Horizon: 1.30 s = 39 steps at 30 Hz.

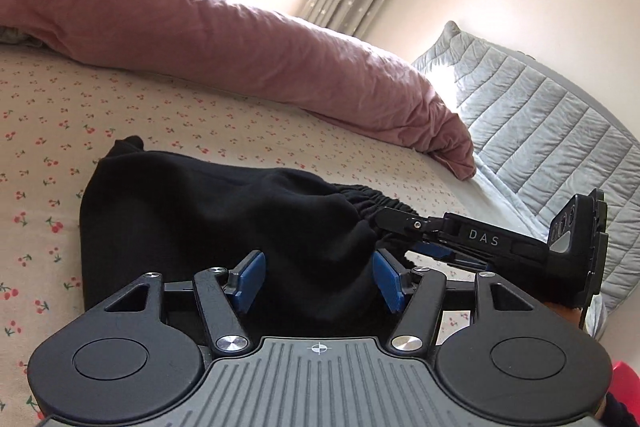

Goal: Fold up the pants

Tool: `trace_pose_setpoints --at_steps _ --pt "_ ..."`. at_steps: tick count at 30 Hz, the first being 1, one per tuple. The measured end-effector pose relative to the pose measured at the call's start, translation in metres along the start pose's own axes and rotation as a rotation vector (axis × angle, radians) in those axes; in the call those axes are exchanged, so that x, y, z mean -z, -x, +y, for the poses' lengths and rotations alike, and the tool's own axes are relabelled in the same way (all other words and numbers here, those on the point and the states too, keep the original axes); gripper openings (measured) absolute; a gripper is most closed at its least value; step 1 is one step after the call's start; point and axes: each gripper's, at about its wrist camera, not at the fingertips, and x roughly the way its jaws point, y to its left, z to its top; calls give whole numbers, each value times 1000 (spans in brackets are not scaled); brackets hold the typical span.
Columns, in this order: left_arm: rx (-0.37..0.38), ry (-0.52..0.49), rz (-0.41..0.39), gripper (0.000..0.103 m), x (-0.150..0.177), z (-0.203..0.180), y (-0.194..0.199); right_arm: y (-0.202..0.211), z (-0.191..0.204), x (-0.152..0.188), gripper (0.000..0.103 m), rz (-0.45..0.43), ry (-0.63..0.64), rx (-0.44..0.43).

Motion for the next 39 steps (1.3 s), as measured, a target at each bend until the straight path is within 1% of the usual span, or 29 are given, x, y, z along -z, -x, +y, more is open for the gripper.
trace_pose_setpoints --at_steps 1,2,3,4,5,6,7,8,11,12,14,15,16,18,19,20,22,23,24,25,27,28,29,31,32,34,36,39 --pt "-26 5 15 59 2 4 -5 -5 6 4 44 14 45 39" --pt "-48 18 27 59 3 9 -7 -8 9 7 22 25 83 79" --pt "-64 39 37 59 4 16 -9 -8 8 8 21 36 90 99" --pt "-84 70 47 59 5 23 -11 -4 3 7 17 50 41 90" --pt "-109 114 63 59 6 30 -14 5 -4 4 15 61 -13 68" --pt "-112 160 84 59 8 38 -17 13 -9 1 15 64 -54 45" --pt "-94 194 95 59 12 47 -14 20 -11 0 15 66 -65 25" --pt "-77 206 94 60 13 50 -14 24 -12 0 15 69 -54 23" --pt "-73 191 100 60 14 49 -11 6 -29 10 16 139 -52 101" --pt "-75 190 103 60 14 49 -10 0 -34 13 16 149 -67 103" --pt "-71 206 96 61 12 50 -2 3 -36 12 21 123 -99 88" --pt "-68 209 91 61 10 50 2 7 -34 10 22 110 -113 79" --pt "-63 202 88 63 10 49 5 11 -31 9 23 100 -103 72" --pt "-48 166 101 66 12 45 7 15 -23 7 27 101 -46 106" --pt "-47 143 116 66 15 41 5 15 -22 8 33 108 -14 141" --pt "-51 117 122 67 19 38 5 18 -19 9 38 93 12 183" --pt "-56 66 125 68 25 30 5 29 -5 10 38 1 101 233" --pt "-46 55 127 71 27 28 5 36 5 11 38 -48 158 238" --pt "-33 59 129 72 28 27 6 41 15 12 38 -83 209 212" --pt "-26 64 132 73 29 27 6 47 29 16 38 -121 283 151" --pt "-30 45 135 73 31 25 6 48 48 25 38 -140 391 64" --pt "-33 34 139 73 31 24 6 41 57 32 39 -98 448 44" --pt "-35 25 144 73 31 23 5 30 61 37 39 -42 480 65" --pt "-23 19 159 73 31 23 6 7 57 47 39 82 495 165" --pt "-9 23 169 73 30 24 7 1 50 49 39 125 478 187" --pt "10 47 167 73 22 32 11 4 41 48 39 140 434 171" --pt "-20 84 120 73 8 45 16 9 39 46 39 141 401 163" --pt "-76 161 54 73 -18 73 13 9 49 52 40 121 476 191"
